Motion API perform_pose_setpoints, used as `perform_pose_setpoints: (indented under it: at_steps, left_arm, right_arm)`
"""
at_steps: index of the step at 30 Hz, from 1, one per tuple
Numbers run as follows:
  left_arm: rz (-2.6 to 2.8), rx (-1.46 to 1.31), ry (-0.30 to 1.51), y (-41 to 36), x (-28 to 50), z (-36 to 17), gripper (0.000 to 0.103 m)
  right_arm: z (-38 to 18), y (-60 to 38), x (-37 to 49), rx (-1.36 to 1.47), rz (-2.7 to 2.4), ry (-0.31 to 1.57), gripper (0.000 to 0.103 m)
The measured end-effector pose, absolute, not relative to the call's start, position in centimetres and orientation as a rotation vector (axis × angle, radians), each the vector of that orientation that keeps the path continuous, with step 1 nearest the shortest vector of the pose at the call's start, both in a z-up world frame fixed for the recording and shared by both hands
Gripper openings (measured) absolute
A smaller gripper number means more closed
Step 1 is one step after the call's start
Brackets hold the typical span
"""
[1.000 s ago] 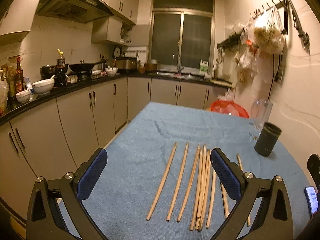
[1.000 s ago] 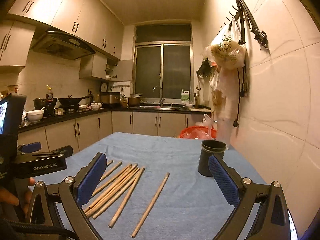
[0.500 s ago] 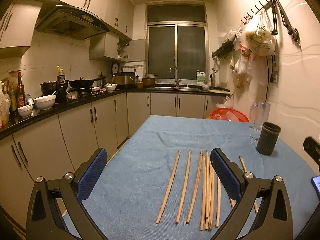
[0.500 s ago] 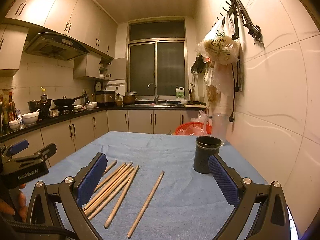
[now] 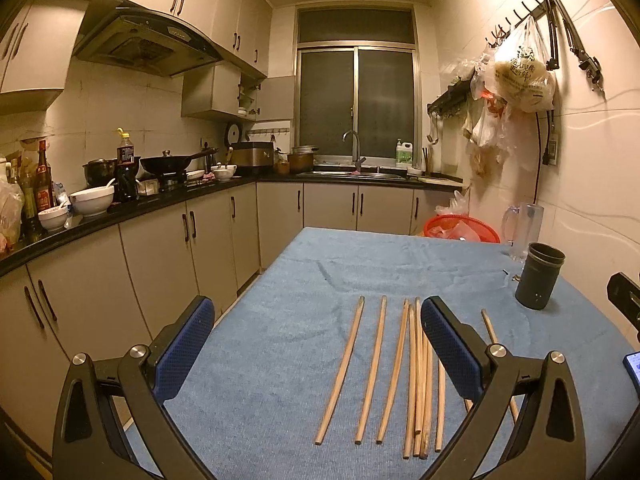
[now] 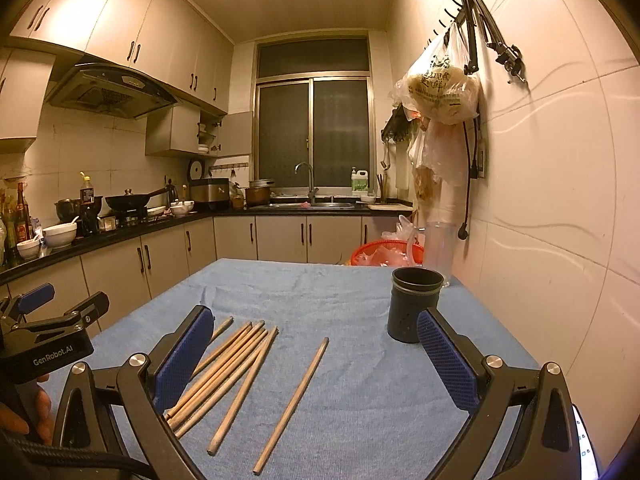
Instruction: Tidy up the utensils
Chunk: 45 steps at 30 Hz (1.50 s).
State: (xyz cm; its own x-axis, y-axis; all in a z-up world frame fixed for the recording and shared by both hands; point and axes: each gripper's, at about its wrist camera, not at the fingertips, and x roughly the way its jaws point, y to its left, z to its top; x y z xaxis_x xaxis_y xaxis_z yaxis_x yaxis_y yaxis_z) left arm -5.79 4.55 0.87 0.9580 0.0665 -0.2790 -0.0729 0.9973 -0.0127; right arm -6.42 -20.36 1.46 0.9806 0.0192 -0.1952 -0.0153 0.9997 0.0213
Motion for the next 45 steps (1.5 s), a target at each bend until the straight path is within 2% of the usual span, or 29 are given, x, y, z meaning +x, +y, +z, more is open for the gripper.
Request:
perform_pose_setpoints:
  at_steps: [28,38,43,45]
  left_arm:
    - [0.059,-0.012,0.323,4.3,-5.2,0.5,0.103]
    - [-0.013,0.003,0.551,4.8,-0.8,1.0,0.103]
    - [-0.099,-0.018,0.689,4.7,2.3,0.8,0.103]
    - [-0.12,-0.021,0.769,4.5,4.1,0.3,0.103]
  right_arm:
    - [1.4,-20.0,-5.7,0.008,0.026,0.222,0.103]
    - [2.7,-22.5,-0.3,0.057,0.015,0.418,0.103]
    - [2.2,-23.1,3.5,0.071,0.078,0.593,0.103]
    - [1.4,-23.5,5.6,0.115,0.12,0.684,0.098]
